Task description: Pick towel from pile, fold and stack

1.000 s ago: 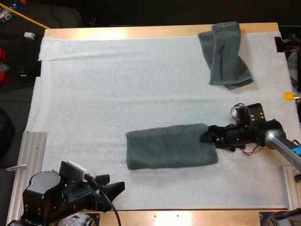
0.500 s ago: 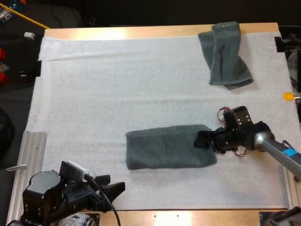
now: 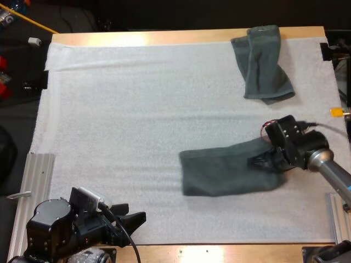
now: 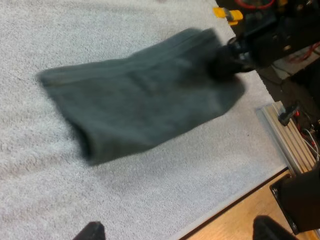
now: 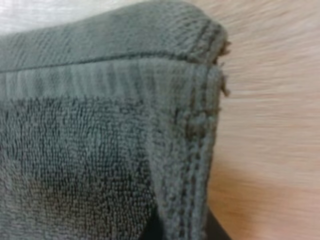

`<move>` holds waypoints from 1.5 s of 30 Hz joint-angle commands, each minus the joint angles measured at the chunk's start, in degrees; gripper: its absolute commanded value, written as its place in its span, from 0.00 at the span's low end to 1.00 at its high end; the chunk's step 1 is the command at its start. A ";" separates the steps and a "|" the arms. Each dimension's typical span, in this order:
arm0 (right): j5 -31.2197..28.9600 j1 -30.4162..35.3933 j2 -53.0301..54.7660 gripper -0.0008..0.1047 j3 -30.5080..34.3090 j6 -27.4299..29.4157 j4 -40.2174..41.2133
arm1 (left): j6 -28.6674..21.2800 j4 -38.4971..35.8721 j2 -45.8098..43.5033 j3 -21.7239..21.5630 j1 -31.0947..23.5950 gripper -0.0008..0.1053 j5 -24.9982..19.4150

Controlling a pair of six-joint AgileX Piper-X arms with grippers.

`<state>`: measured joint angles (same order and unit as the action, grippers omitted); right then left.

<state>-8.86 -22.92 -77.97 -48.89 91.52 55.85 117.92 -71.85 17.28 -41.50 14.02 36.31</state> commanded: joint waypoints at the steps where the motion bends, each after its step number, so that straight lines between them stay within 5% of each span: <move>1: -7.42 -0.01 0.55 0.01 -1.35 2.89 4.49 | 0.49 0.15 -0.29 -0.36 0.10 0.55 0.77; 6: -8.55 -0.37 0.57 0.01 -4.14 3.12 8.21 | 0.49 0.15 -0.29 -0.36 0.10 0.55 0.77; 24: 19.84 -15.04 -9.13 0.01 -4.49 -21.38 -5.75 | 0.49 0.15 -0.29 -0.36 0.10 0.55 0.77; 32: 23.26 -18.92 -12.12 0.01 -4.49 -30.13 -16.66 | 0.49 0.15 -0.29 -0.36 0.10 0.55 0.77; 38: 22.36 -19.12 -12.18 0.01 -4.49 -30.13 -19.06 | 0.49 0.15 -0.29 -0.36 0.10 0.55 0.77; 40: 22.52 -19.12 -12.51 0.08 -4.49 -30.13 -19.04 | 0.49 0.15 -0.29 -0.36 0.10 0.55 0.77; 43: 23.22 -19.17 -12.83 0.30 -4.49 -30.03 -18.56 | 0.49 0.15 -0.29 -0.36 0.10 0.55 0.82; 45: 24.54 -19.28 -12.56 0.54 -4.49 -29.58 -18.18 | 0.49 0.15 -0.29 -0.36 0.10 0.55 1.11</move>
<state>14.77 -42.06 -90.89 -52.96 61.69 37.49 117.92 -71.85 17.28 -41.50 14.02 36.48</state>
